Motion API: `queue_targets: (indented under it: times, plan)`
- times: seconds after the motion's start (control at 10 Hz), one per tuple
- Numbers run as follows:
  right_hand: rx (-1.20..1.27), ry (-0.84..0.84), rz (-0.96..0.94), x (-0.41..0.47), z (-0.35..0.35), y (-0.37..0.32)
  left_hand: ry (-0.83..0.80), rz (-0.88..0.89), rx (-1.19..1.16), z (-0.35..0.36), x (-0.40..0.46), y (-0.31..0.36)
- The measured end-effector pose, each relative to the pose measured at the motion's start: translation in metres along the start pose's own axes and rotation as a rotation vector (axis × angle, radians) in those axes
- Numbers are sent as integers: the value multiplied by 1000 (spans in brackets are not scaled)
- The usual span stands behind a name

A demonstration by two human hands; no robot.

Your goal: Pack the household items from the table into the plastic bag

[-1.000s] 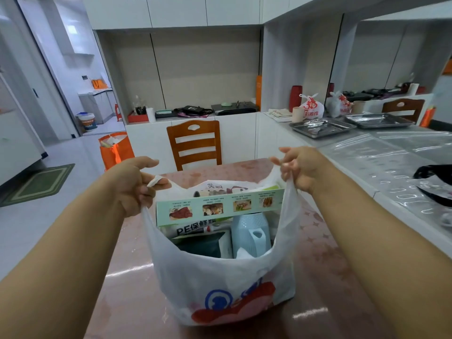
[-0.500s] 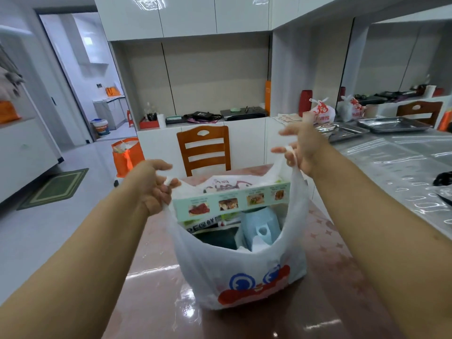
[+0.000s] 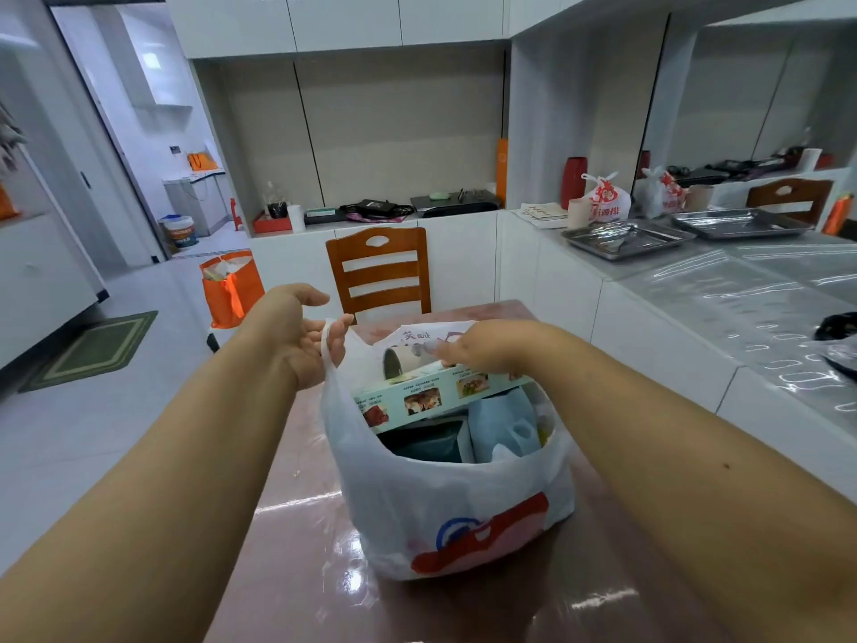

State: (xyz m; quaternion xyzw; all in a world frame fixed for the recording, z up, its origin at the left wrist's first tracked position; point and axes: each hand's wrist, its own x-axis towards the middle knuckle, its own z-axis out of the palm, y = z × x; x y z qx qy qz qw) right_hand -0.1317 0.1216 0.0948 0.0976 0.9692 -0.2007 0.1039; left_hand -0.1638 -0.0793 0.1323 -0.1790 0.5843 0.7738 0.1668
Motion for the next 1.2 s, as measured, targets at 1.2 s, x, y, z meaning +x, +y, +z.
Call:
queue_targets:
  times: [1.2]
  plan:
    - [791,374,101,-10,-61,46,299,471,878,21,-13,2]
